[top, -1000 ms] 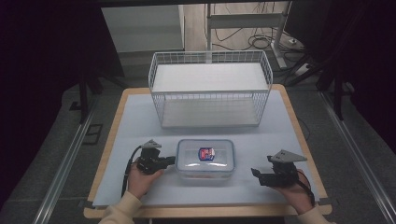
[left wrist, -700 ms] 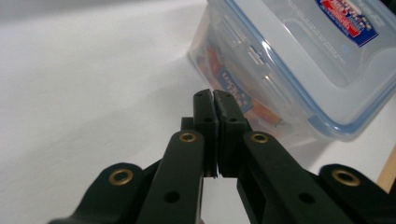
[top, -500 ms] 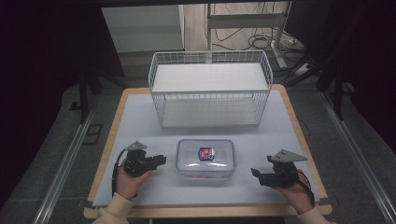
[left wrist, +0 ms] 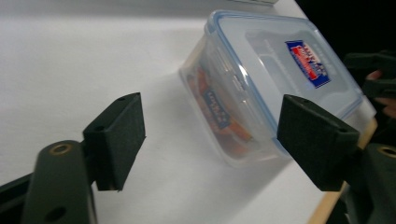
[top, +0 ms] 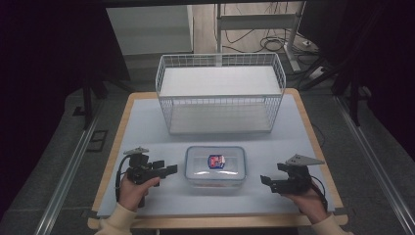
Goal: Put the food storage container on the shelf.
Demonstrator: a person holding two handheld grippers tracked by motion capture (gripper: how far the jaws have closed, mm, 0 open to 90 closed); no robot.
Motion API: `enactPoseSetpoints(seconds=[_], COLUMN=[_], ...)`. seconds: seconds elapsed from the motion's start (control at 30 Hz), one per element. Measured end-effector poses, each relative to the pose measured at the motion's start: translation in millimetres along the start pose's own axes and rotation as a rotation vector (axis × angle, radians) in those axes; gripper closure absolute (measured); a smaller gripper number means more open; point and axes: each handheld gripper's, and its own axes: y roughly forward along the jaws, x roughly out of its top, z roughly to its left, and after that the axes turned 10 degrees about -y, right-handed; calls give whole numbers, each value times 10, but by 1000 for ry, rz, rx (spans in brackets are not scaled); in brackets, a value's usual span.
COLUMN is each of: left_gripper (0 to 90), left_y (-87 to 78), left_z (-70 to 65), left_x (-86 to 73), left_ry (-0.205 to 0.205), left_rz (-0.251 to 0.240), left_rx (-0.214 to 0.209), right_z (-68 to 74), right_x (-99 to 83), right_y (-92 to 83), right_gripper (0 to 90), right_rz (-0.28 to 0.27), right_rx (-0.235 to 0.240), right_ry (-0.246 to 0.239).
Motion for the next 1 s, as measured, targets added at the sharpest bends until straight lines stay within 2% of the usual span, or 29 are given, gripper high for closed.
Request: enactPoseSetpoints(seconds=[0.2,0.3,0.47,0.57,0.73,0.83,0.9,0.97,1.0], left_gripper=[191,186,172,168,172,196,217,244,262], left_y=[81,129,287,362,505,552,580,593,602], left_z=[27,42,31,35,26,15,7,2,3], left_x=[-9,-1,18,43,98,99,105,111,109], left_ry=[-91,-111,-124,-143,-145,-145,-147,-130,-127], left_rz=[54,80,135,145,180,185,182,183,178], left_rx=[-125,-170,-213,-229,-253,-266,-263,-228,-226], right_z=[0,1,11,10,24,24,22,23,23], right_x=[12,5,7,5,-1,-2,-3,-4,-3], right_y=[-13,3,14,19,35,38,39,39,38], right_gripper=[128,133,150,155,157,158,158,159,159], right_rz=[-21,-20,-29,-30,-21,-19,-18,-17,-17], right_rx=[18,8,-26,-33,-36,-34,-34,-33,-33], right_ry=[3,-5,-15,-16,-25,-30,-30,-30,-30])
